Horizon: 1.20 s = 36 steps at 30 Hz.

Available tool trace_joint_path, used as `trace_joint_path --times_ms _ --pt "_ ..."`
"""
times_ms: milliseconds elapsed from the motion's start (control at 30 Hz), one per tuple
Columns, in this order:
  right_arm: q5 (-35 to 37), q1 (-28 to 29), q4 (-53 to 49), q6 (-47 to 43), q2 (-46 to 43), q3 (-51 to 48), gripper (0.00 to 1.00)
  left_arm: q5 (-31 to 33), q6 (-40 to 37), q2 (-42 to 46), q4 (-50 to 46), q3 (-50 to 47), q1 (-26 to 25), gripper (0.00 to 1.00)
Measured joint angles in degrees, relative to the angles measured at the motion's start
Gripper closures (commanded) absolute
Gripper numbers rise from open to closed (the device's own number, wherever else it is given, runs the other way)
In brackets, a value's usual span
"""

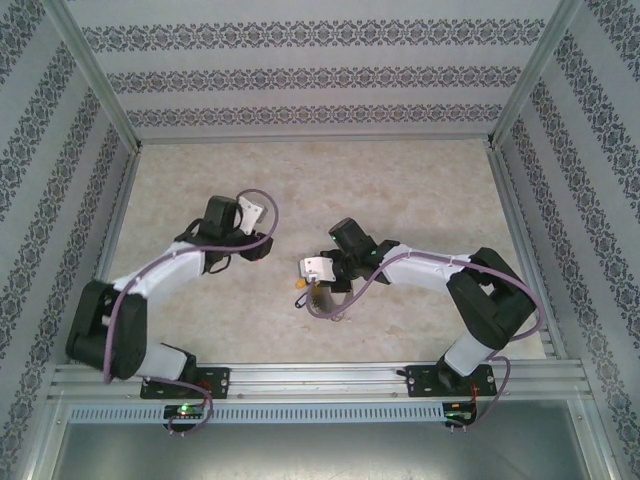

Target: Put the keys on the keyring

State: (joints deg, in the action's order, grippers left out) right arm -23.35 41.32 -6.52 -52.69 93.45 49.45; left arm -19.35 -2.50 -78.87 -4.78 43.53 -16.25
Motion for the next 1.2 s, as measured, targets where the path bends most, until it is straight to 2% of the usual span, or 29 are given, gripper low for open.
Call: trace_joint_path --times_ms 133,200,333,467,700,800,1100,1200 --pt "-1.73 -1.60 0.74 1.22 -2.03 -1.29 1.00 -12.87 3.39 2.97 20.59 -11.02 -0.26 0.63" --pt "-2.75 -2.62 1.36 2.03 -3.26 -1.90 1.00 -18.03 2.32 1.33 25.46 -13.20 -1.46 0.68" --pt "-4.68 -4.13 2.47 3.56 -5.68 -2.95 1.00 -27.08 -4.28 -3.48 32.50 -13.51 -5.27 0.62" --pt "-6.01 -4.79 3.08 4.85 -7.39 -4.09 1.00 -31.85 -9.05 -8.26 38.16 -13.16 -7.06 0.57" --pt "-7.63 -5.97 3.15 6.08 -7.61 -4.24 1.00 -36.96 -17.40 -10.93 38.40 -9.88 -9.51 0.57" --pt "-7.76 -5.97 3.15 6.08 -7.61 -4.24 1.00 -38.07 -19.74 -10.93 37.53 -8.50 -9.68 0.60" --pt "-8.09 -5.97 3.15 6.08 -7.61 -4.24 1.00 -38.42 -25.88 -11.30 30.32 -7.37 -9.94 0.59" --pt "-8.28 -5.97 3.15 6.08 -7.61 -4.24 1.00 -38.45 -26.91 -12.41 29.53 -7.32 -9.94 0.62"
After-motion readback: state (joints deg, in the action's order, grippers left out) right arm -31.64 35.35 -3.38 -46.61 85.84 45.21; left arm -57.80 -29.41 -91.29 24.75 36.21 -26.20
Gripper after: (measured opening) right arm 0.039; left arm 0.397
